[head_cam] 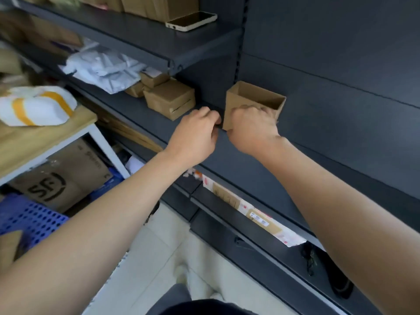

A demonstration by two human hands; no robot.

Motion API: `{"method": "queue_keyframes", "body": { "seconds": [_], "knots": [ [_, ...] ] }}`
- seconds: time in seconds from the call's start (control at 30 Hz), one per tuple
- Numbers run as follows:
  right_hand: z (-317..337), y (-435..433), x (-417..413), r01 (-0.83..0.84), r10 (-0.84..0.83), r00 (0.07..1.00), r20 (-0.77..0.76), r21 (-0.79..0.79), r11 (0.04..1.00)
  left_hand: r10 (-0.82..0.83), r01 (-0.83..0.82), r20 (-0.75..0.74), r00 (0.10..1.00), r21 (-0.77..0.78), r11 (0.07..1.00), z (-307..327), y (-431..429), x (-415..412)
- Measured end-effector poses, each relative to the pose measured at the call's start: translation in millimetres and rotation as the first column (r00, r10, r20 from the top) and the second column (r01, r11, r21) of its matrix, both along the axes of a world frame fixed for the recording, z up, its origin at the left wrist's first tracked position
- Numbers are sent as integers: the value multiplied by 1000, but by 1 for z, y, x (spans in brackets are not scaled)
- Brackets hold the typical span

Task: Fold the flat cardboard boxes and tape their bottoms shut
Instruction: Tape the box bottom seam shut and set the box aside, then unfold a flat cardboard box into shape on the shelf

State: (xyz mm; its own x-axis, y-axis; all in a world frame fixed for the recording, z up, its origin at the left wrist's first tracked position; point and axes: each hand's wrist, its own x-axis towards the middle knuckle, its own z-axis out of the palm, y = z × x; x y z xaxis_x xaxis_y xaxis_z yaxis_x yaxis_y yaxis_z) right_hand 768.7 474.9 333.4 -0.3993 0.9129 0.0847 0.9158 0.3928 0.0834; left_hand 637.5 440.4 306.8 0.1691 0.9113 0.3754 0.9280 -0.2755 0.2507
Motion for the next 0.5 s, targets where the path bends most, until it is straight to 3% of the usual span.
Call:
{"method": "queue_keyframes", "body": {
  "seconds": [0.13,0.3,0.5],
  "knots": [
    [11,-25,-50,-173,174,985,-14,23,985,90,-81,-133,987,75,994,5,-44,-48],
    [14,-63,-133,-406,407,913,-17,49,912,317,-310,-151,936,67,948,5,-110,-121],
    [-1,-138,-263,-668,669,744,3,41,743,627,-631,-103,772,-8,776,-13,-216,-220]
  ]
}}
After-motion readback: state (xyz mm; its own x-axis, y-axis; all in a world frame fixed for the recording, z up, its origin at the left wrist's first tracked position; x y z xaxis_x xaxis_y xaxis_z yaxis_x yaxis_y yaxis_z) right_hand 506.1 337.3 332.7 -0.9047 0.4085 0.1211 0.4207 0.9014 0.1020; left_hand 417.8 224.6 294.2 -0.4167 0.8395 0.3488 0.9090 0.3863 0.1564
